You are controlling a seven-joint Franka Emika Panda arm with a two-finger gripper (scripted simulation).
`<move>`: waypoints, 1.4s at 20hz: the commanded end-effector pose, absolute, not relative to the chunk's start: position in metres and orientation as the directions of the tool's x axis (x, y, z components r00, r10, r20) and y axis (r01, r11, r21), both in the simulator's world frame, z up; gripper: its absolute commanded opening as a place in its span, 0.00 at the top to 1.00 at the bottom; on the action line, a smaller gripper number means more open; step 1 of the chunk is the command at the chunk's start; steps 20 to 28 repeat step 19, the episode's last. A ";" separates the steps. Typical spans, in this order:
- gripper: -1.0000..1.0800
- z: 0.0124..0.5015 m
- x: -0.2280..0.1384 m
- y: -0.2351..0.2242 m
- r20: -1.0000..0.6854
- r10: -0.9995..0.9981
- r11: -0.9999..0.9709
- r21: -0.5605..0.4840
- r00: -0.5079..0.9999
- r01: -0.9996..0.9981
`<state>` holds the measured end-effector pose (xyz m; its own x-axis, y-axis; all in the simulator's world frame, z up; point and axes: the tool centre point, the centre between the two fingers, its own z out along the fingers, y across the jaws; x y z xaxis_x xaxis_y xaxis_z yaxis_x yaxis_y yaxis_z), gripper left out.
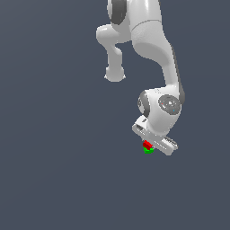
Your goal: Stack the red cube on top of the green cube.
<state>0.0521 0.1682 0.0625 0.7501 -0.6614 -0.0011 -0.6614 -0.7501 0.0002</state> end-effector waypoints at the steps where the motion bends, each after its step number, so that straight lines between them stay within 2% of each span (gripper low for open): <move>1: 1.00 0.062 0.056 0.173 0.000 -0.662 -0.750 0.000 0.750 -0.662; 9: 1.00 0.061 0.059 0.176 0.000 -0.662 -0.750 0.000 0.750 -0.662; 10: 0.04 0.061 0.059 0.176 0.000 -0.662 -0.750 0.000 0.750 -0.662; 28: 0.04 0.061 0.059 0.176 0.000 -0.662 -0.750 0.000 0.750 -0.662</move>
